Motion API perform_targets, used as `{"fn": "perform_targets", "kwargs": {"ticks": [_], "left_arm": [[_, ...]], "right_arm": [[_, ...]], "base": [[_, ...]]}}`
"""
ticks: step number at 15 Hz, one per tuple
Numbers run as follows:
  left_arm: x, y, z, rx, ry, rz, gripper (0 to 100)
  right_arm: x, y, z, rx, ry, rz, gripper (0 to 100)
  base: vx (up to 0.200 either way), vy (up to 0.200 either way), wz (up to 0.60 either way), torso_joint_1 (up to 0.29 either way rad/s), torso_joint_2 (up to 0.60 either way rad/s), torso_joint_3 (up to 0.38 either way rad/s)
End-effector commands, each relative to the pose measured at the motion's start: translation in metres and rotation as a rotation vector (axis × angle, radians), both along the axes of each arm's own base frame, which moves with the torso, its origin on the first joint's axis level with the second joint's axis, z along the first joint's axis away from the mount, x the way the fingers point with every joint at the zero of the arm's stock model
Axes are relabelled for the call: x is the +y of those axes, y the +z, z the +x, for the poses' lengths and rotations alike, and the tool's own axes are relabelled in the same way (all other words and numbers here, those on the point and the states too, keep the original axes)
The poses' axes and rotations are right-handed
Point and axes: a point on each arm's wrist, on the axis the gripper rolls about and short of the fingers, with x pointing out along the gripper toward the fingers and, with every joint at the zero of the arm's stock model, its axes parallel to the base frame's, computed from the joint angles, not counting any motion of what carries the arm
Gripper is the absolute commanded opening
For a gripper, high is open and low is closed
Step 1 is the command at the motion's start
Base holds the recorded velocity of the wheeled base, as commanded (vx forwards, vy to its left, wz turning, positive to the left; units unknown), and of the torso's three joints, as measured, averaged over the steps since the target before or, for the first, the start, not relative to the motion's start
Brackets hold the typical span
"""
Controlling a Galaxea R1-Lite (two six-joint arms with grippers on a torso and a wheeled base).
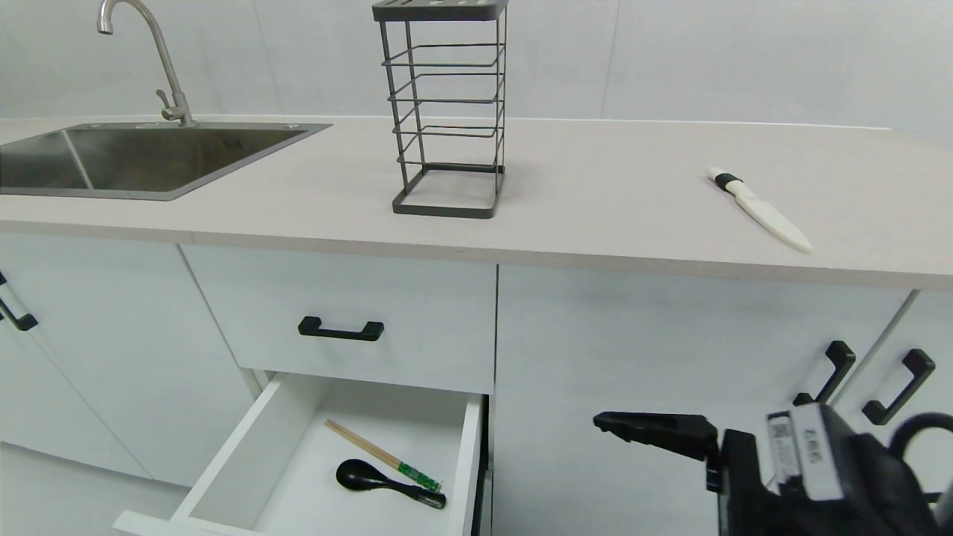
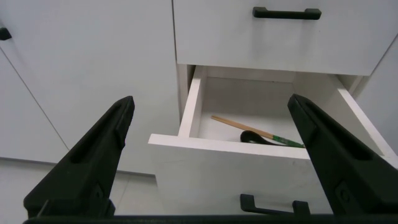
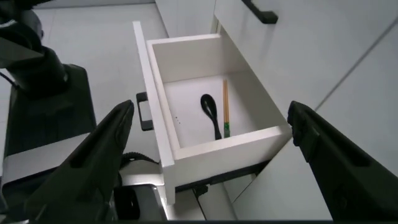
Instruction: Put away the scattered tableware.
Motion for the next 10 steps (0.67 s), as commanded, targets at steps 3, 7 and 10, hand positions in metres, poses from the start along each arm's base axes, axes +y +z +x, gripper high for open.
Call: {"fn": "perform_targets", "kwargs": {"ticks": [3,7,10], "left_arm": [[0.0,0.0,0.0,0.0,0.0,0.0,100],[0.0,0.0,0.0,0.0,0.0,0.0,100],[0.0,0.0,0.0,0.0,0.0,0.0,100]], "right_arm": [[-0.069,0.001,-0.035,-0.058,-0.067,0.082,100],[-0.133,0.01,-0.074,-0.195,-0.257,0.212,100],[-0.144,0.009,-0.079,-0.207,-0.374,0.148,100]], "base": [[0.0,0.0,0.0,0.0,0.0,0.0],[0.0,0.0,0.0,0.0,0.0,0.0],[0.0,0.0,0.0,0.0,0.0,0.0]]}}
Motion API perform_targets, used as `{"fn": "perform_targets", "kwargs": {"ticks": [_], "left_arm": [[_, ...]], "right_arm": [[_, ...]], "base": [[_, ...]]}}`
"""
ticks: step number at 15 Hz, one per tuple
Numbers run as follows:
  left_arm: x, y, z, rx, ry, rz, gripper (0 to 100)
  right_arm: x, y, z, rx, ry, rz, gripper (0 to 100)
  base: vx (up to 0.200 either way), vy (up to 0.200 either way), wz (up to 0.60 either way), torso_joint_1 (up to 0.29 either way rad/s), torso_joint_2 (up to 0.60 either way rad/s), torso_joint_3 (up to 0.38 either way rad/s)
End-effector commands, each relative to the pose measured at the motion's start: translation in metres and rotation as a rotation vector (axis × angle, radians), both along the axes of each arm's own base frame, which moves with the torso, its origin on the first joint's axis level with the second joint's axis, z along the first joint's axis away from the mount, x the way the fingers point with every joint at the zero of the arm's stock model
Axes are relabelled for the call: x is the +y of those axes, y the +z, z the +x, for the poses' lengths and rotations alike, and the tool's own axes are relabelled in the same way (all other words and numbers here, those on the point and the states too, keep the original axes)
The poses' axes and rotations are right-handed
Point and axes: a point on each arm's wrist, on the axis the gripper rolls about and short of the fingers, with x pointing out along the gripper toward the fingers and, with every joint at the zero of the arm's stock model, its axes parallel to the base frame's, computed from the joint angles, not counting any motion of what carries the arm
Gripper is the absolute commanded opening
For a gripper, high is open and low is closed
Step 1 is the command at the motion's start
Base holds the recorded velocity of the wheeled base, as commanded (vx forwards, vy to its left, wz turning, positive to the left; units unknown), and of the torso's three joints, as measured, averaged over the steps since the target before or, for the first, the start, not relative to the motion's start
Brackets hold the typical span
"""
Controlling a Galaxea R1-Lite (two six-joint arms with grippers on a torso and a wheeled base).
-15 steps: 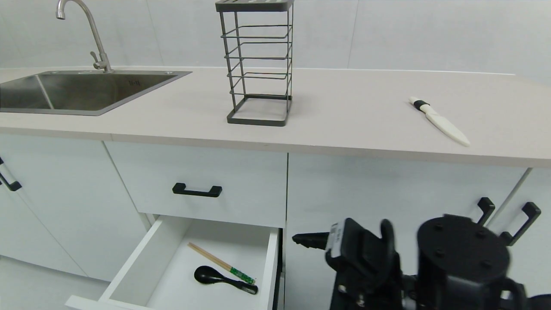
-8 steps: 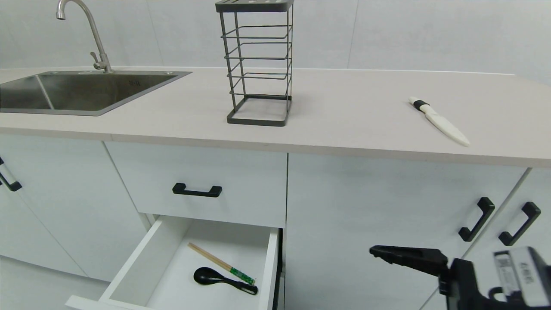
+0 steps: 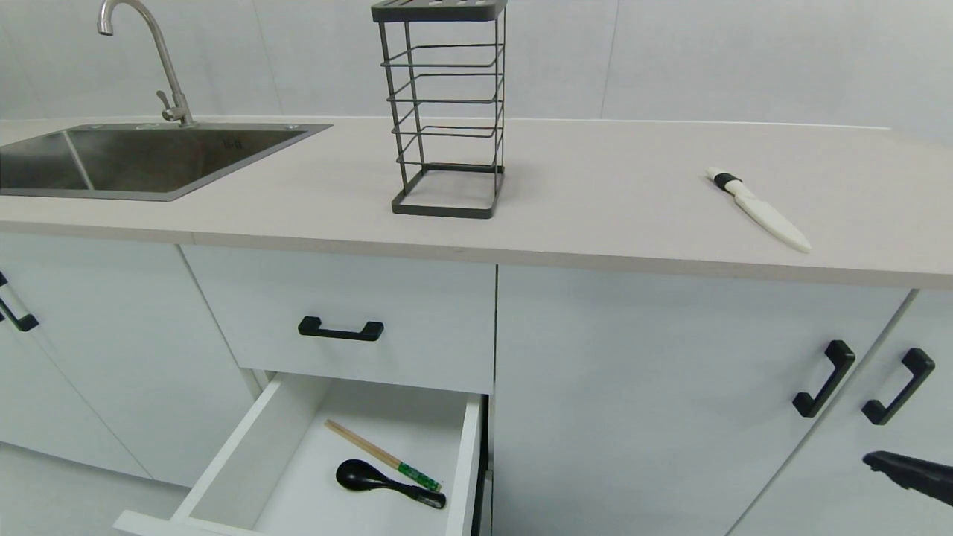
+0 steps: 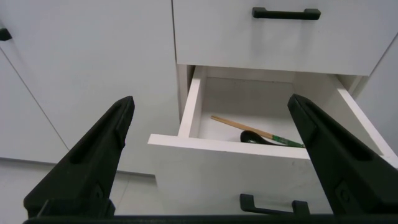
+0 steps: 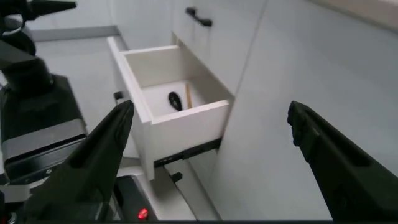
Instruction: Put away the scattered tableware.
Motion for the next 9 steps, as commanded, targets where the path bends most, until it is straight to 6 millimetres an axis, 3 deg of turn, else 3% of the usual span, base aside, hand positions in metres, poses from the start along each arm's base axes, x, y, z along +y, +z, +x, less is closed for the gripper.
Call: {"fn": "perform_targets", "kwargs": {"ticks": [1,6,9], "left_arm": [[0.0,0.0,0.0,0.0,0.0,0.0,100],[0.0,0.0,0.0,0.0,0.0,-0.003,100],[0.0,0.0,0.0,-0.002,-0.001,0.0,100]], "right_arm": [[-0.018,0.011,-0.014,-0.122,-0.091,0.066,100],[-0.034,0.004,-0.028,-0.191,-0.509,0.135,100],[-0.036,-0.006,-0.05,-0.264,-0.614,0.149,100]], "base": [[0.0,0.0,0.0,0.0,0.0,0.0],[0.0,0.0,0.0,0.0,0.0,0.0],[0.0,0.0,0.0,0.0,0.0,0.0]]}}
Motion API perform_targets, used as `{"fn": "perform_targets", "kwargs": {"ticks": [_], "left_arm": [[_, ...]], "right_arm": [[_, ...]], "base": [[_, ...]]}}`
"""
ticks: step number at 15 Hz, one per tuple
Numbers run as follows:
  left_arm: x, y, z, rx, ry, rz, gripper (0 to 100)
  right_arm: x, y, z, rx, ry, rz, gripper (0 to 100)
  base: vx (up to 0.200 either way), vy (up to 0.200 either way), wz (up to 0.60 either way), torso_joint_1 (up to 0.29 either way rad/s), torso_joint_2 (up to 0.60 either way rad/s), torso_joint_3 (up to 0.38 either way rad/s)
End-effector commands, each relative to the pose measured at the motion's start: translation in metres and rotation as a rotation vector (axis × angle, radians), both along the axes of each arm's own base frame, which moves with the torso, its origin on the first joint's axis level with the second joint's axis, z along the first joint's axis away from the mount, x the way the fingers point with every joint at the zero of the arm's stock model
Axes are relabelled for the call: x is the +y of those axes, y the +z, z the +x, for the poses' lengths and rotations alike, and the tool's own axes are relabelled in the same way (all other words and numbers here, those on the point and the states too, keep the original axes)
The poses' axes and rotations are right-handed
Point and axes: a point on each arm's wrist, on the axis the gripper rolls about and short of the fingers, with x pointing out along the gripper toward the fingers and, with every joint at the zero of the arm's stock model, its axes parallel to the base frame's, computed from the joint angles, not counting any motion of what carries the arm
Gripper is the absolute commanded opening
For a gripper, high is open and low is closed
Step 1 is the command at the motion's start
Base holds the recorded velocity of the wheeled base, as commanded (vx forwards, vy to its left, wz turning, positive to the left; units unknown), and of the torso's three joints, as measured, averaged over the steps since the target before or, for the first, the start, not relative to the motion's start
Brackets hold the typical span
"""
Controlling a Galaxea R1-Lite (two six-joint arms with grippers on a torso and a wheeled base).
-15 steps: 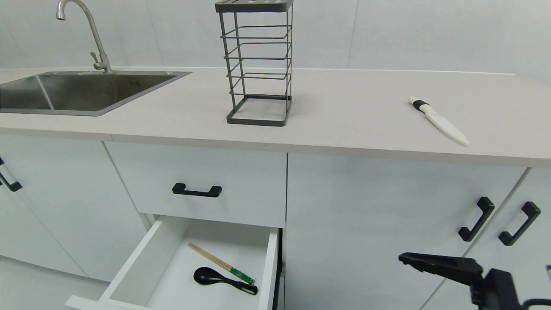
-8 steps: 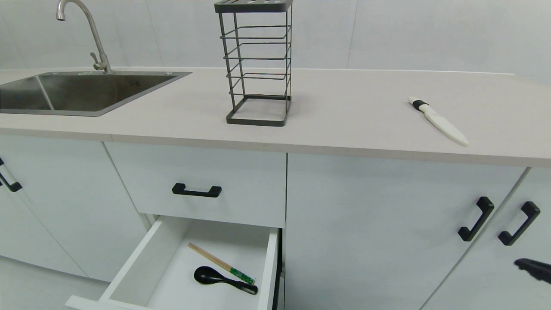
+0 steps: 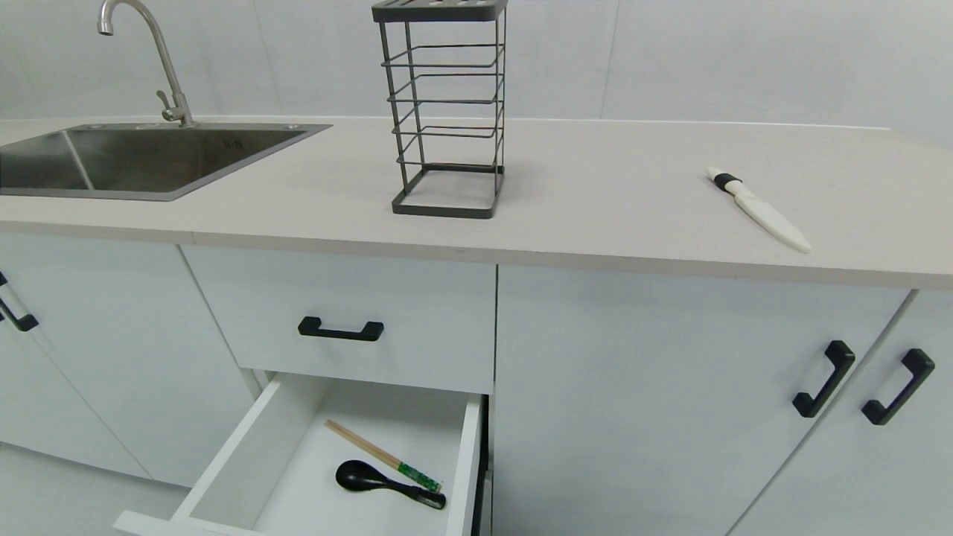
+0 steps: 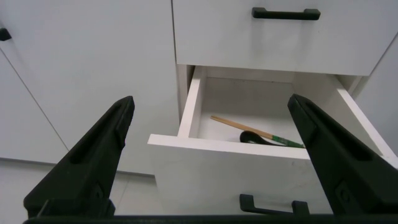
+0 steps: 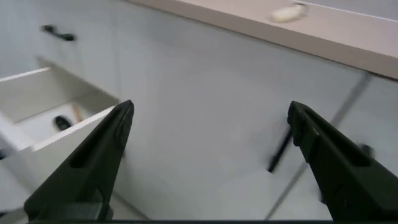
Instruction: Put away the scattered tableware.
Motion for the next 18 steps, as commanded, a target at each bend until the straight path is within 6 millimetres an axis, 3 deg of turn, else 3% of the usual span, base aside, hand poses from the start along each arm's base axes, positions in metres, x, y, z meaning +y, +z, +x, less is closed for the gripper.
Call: {"fn": "perform_targets", "kwargs": {"ticks": [1,4,6,8,10,11,13,15,16,18], "left_arm": [[0.0,0.0,0.0,0.0,0.0,0.001,100],[0.0,0.0,0.0,0.0,0.0,0.001,100],[0.0,0.0,0.0,-0.001,0.003,-0.013,100],[0.0,0.005,-0.001,-0.036,0.002,-0.016,100],[0.0,0.087,-0.029,-0.401,-0.014,-0.034,100],[0.0,0.114,-0.037,-0.418,-0.017,-0.032,100],[-0.001,0.102,-0.034,-0.276,-0.115,-0.025,100],[-0.003,0.079,-0.021,-0.116,-0.188,-0.032,100],[-0.005,0.062,-0.006,0.011,-0.244,-0.05,100],[-0.006,0.049,0.012,0.175,-0.304,-0.071,100]], "right_arm": [[0.0,-0.01,-0.027,-0.122,-0.11,0.01,100],[0.001,-0.031,-0.038,-0.147,-0.1,0.003,100],[0.001,-0.048,-0.032,-0.104,-0.099,0.007,100],[0.001,-0.065,-0.029,0.053,-0.102,0.003,100],[0.001,-0.064,-0.029,0.045,-0.103,0.009,100],[0.001,-0.065,-0.029,0.047,-0.126,0.011,100],[-0.003,-0.069,-0.029,0.102,-0.265,0.086,100],[-0.003,-0.069,-0.029,0.118,-0.277,0.149,100],[-0.003,-0.07,-0.029,0.118,-0.277,0.139,100],[-0.003,-0.07,-0.029,0.118,-0.277,0.138,100]], "base": [[0.0,0.0,0.0,0.0,0.0,0.0],[0.0,0.0,0.0,0.0,0.0,0.0],[0.0,0.0,0.0,0.0,0.0,0.0],[0.0,0.0,0.0,0.0,0.0,0.0],[0.0,0.0,0.0,0.0,0.0,0.0],[0.0,0.0,0.0,0.0,0.0,0.0],[0.0,0.0,0.0,0.0,0.0,0.0],[0.0,0.0,0.0,0.0,0.0,0.0],[0.0,0.0,0.0,0.0,0.0,0.0],[0.0,0.0,0.0,0.0,0.0,0.0]]}}
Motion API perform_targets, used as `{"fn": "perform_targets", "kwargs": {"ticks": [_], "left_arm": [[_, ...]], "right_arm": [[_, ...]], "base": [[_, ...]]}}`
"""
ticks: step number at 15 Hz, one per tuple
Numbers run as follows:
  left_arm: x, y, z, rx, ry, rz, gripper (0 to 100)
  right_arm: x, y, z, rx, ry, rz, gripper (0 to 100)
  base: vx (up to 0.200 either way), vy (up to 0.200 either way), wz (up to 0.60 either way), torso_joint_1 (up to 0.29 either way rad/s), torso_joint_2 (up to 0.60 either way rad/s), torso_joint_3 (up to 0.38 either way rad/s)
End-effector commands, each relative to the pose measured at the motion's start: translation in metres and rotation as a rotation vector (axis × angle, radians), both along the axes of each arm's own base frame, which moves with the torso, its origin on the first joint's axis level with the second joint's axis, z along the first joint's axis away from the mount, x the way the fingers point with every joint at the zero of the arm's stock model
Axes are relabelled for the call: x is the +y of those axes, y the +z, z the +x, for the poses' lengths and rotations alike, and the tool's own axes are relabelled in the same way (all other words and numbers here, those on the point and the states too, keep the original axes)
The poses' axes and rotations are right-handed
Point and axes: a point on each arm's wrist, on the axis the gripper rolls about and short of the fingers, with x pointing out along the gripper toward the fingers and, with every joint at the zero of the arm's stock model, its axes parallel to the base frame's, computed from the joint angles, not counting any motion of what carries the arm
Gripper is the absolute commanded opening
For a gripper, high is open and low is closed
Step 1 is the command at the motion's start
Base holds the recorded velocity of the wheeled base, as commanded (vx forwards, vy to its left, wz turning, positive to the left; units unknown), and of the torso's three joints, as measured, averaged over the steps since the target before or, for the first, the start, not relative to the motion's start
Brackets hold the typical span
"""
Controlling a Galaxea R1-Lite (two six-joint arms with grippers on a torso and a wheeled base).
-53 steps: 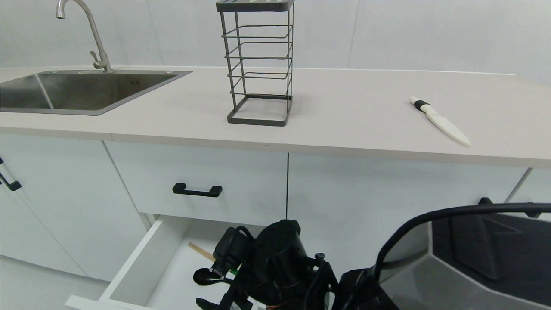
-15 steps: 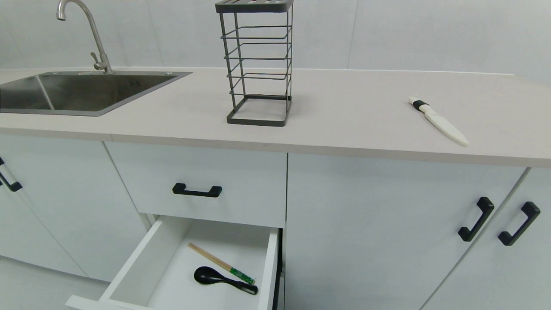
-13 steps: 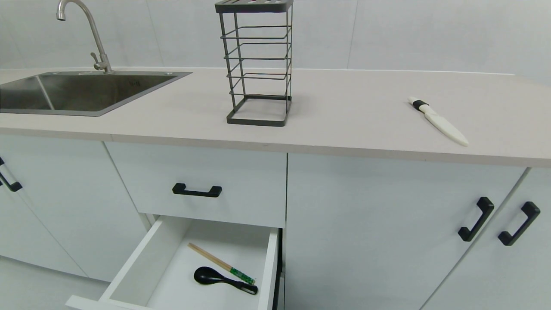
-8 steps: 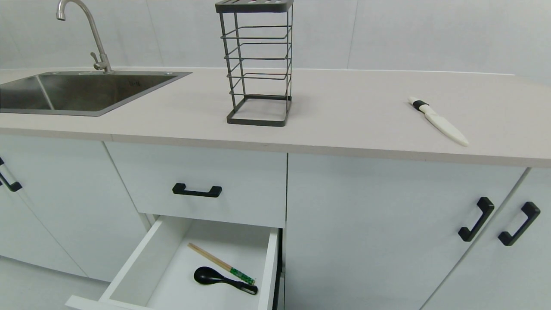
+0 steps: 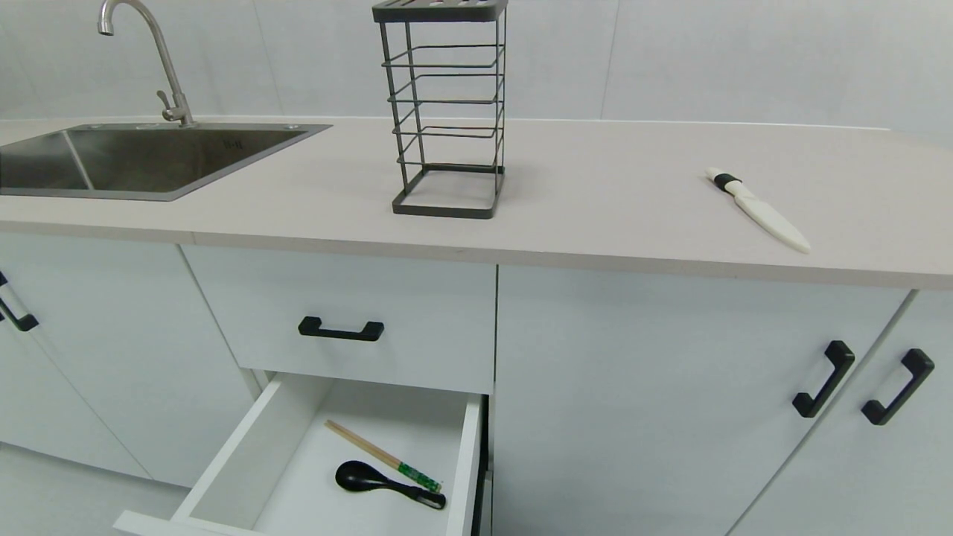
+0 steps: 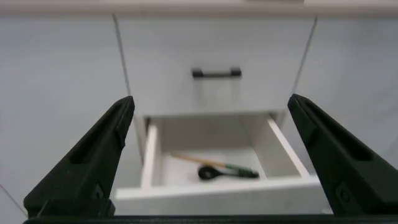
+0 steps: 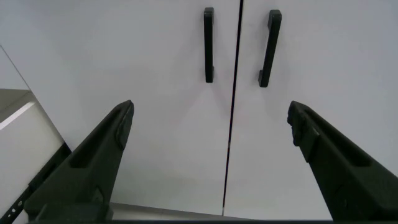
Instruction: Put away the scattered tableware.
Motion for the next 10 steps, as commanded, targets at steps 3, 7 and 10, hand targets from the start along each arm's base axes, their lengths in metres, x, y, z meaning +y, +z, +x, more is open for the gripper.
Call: {"fn": "perform_targets", "kwargs": {"ticks": [3,7,10], "left_arm": [[-0.002,-0.019,0.042,0.372,-0.084,0.01,100],[-0.004,-0.02,0.049,0.423,-0.205,0.076,100],[-0.006,-0.031,0.055,0.569,-0.227,0.08,100]], "right_arm": [[0.0,0.0,0.0,0.002,0.0,0.0,100],[0.0,0.0,0.0,0.002,0.0,0.0,100],[0.0,0.0,0.0,0.002,0.0,-0.002,100]], "base": [[0.0,0.0,0.0,0.0,0.0,0.0],[0.0,0.0,0.0,0.0,0.0,0.0],[0.0,0.0,0.0,0.0,0.0,0.0]]}}
